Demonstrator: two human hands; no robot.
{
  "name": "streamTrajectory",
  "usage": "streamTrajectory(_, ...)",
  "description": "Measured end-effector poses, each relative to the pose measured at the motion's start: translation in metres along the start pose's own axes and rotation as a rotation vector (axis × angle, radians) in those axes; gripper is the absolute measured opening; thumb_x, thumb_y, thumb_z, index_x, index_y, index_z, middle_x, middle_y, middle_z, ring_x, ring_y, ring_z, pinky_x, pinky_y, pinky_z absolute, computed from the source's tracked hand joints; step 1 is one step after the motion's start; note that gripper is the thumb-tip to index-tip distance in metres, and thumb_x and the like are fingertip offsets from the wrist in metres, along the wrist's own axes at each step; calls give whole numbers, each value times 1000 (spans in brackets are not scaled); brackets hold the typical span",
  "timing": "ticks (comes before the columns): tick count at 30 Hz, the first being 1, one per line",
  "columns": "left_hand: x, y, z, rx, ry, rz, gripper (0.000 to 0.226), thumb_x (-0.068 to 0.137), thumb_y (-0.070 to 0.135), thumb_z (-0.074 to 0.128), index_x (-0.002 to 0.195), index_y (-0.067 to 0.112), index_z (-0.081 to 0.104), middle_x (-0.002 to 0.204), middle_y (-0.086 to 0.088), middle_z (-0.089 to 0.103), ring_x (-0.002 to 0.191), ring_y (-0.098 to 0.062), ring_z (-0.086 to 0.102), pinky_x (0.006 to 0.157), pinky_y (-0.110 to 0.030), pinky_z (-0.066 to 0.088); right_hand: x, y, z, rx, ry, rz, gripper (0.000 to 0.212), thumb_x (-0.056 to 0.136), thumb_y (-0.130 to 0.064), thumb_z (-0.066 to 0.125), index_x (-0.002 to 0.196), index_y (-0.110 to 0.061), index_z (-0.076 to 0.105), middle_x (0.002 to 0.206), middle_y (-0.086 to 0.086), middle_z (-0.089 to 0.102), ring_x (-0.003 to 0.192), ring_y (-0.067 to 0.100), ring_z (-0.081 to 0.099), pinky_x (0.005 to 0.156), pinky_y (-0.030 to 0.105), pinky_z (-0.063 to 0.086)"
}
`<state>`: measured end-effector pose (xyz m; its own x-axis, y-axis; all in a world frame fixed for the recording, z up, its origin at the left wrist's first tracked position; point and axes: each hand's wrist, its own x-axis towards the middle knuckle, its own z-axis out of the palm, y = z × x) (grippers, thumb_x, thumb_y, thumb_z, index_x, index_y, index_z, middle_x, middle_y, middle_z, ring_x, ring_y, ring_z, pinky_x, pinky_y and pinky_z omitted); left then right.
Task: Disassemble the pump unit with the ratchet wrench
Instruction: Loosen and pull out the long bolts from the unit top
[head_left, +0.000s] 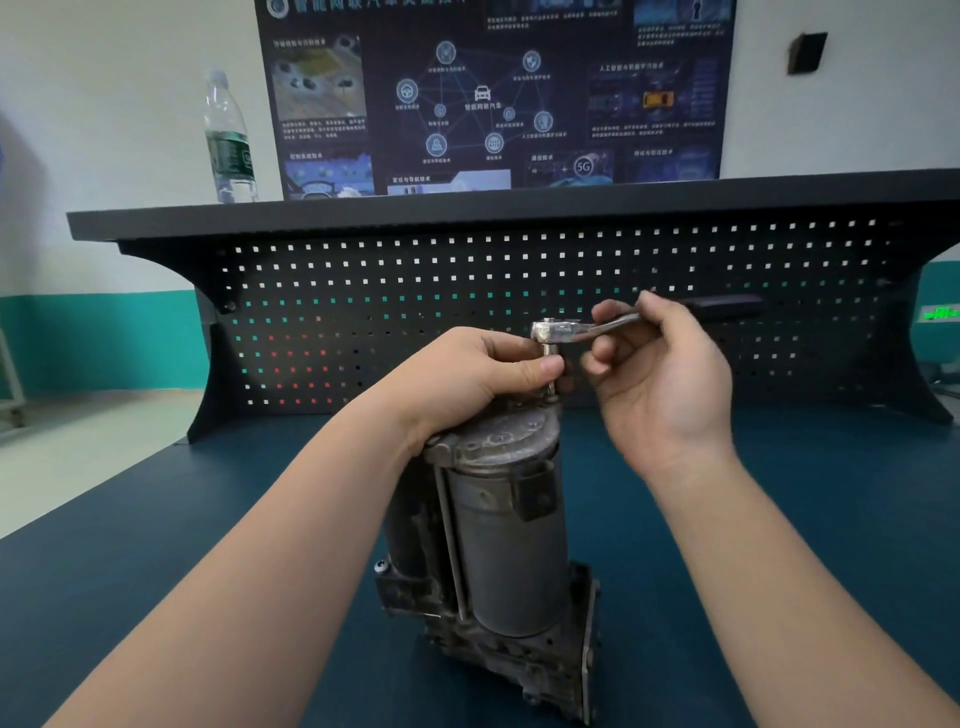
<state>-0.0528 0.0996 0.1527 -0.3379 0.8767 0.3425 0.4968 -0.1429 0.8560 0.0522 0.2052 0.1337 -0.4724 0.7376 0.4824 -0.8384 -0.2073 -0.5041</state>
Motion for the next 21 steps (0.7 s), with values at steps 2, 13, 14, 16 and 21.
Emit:
streamTrajectory(2,0,0,0,26,2,19,9,83,24,70,80,23,77,77,8,74,72,0,64,72,-16,49,-13,8,1,-291,-142,-453,10,98,-15,45,89,-12,46,69,9,64,50,14,54,51,24,43)
streamTrajectory(13,-1,1,-1,-85,-59,5,13,86,19,64,95,19,73,89,5,75,80,-1,66,72,-12,49,4,-10,-2,154,-39,162,36,98,-14,39,66,-9,54,65,11,62,44,14,47,41,20,36)
streamTrajectory(14,0,1,-1,-77,-52,7,12,88,17,63,93,19,73,88,5,75,79,0,66,71,-11,49,7,-11,-2,151,-8,210,35,99,-14,40,66,-9,53,66,10,62,45,13,47,41,20,36)
streamTrajectory(16,1,-1,-1,-54,-37,7,11,88,18,63,88,20,74,85,6,75,78,0,67,70,-11,49,7,-6,-4,49,-9,128,28,100,-14,42,73,-9,50,66,9,65,46,13,48,43,21,38)
streamTrajectory(21,-1,0,-2,-21,-41,27,8,74,28,71,77,27,77,78,8,74,73,-2,66,69,-15,50,-15,9,-4,-636,-427,-845,8,99,-21,48,94,-16,44,76,10,63,60,15,61,58,23,47)
